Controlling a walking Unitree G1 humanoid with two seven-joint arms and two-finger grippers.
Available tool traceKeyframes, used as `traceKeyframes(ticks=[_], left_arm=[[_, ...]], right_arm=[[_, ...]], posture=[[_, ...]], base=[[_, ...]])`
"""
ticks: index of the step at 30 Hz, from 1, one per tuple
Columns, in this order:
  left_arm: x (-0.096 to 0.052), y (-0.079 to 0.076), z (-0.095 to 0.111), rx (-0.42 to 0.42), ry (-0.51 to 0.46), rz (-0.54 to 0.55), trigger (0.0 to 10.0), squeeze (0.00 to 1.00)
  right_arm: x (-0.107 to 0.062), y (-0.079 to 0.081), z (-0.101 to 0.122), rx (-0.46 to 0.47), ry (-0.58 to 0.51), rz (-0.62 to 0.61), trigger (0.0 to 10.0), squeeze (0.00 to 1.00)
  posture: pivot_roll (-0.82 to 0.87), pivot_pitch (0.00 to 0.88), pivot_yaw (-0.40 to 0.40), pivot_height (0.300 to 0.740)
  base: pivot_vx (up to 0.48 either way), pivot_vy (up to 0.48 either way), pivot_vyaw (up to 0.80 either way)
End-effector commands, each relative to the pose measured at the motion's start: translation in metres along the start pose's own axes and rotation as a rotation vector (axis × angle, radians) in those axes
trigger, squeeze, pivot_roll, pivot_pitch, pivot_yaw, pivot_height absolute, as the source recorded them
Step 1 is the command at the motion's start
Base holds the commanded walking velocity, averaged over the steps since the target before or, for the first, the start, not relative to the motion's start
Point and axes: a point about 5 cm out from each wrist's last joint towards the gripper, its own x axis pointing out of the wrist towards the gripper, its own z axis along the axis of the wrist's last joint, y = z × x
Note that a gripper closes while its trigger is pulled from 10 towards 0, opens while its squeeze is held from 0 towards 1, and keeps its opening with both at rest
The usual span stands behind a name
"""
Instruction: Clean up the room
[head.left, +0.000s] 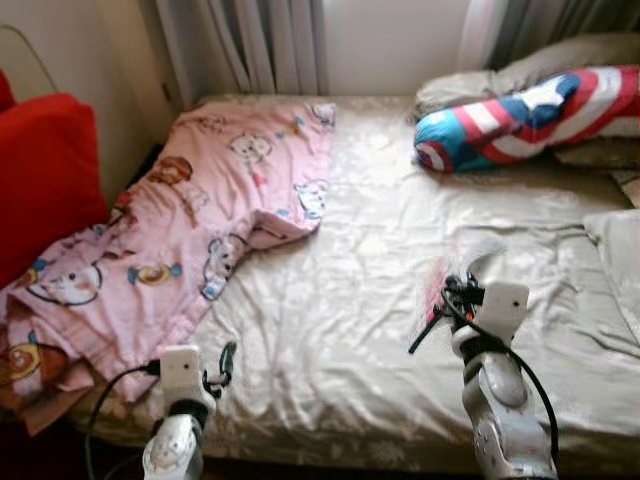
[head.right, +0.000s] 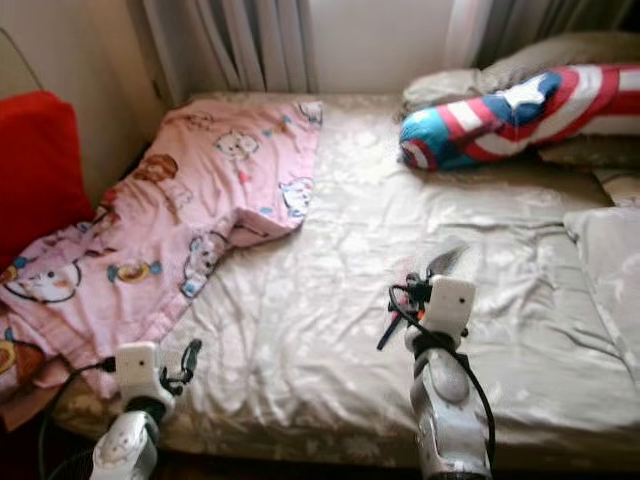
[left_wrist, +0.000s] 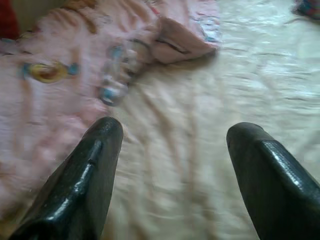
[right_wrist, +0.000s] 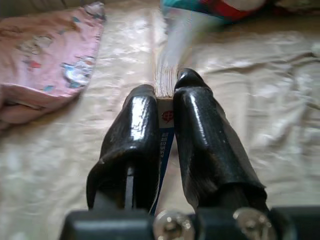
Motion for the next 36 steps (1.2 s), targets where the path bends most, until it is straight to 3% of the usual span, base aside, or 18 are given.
traceKeyframes(ticks=[1, 12, 36], left_arm=[[-0.0012, -0.0015, -0.0018, 0.003, 0.01, -0.008, 10.0, 0.0], [-0.0011, -0.0013, -0.0022, 0.004, 0.014, -0.011, 10.0, 0.0], [-0.0019, -0.0044, -0.0037, -0.012, 0.018, -0.044, 10.0, 0.0]], right_arm=[[0.003, 0.0017, 0.01, 0.009, -0.049, 0.005, 10.0, 0.0], [0.0038, 0.0013, 0.0092, 0.005, -0.044, 0.012, 10.0, 0.0], [0.0045, 0.0059, 0.0064, 0.012, -0.029, 0.051, 10.0, 0.0]], posture=[[-0.05, 0.092, 0.028, 0.74], [-0.05, 0.089, 0.029, 0.74], [-0.05, 0.086, 0.031, 0.74]], base=[[0.0, -0.349, 0.0], [0.0, -0.339, 0.0], [0.0, 0.0, 0.0]])
